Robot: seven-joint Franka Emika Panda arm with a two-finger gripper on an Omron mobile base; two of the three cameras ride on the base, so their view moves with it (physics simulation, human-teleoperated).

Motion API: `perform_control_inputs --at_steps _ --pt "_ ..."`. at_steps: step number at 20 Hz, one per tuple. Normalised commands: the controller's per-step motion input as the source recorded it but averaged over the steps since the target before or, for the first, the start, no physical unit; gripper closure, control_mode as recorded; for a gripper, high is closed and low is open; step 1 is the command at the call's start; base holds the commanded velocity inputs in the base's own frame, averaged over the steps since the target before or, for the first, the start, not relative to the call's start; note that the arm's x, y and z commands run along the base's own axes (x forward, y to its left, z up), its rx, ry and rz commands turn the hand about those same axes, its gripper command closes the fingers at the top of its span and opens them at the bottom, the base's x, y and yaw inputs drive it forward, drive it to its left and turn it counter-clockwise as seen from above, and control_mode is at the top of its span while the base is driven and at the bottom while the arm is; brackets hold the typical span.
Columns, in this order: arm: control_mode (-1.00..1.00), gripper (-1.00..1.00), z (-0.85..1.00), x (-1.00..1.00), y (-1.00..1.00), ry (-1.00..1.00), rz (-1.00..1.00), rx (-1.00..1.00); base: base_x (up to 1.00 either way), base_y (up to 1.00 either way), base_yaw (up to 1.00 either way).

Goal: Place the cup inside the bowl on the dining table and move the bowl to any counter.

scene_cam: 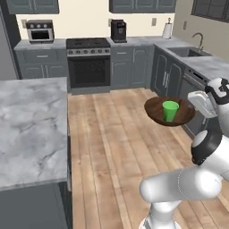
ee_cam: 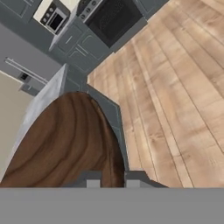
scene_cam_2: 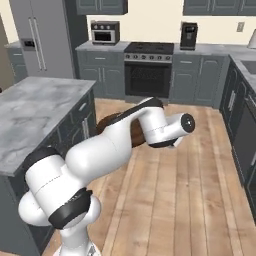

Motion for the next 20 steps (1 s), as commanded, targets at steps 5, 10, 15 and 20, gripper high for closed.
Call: perform_control_inputs --at_steps 5,10,15,20 --pt "1.0 1.0 0.0 0.0 0.0 0.0 0.0 0.0 0.76 -0.49 0.0" --pt "1.0 1.0 0.0 0.0 0.0 0.0 0.0 0.0 0.85 -0.42 0.0" --pt "1.0 1.0 0.0 0.0 0.0 0.0 0.0 0.0 0.99 -0.24 0.0" --pt "1.0 1.0 0.0 0.0 0.0 0.0 0.0 0.0 1.0 -0.14 0.0"
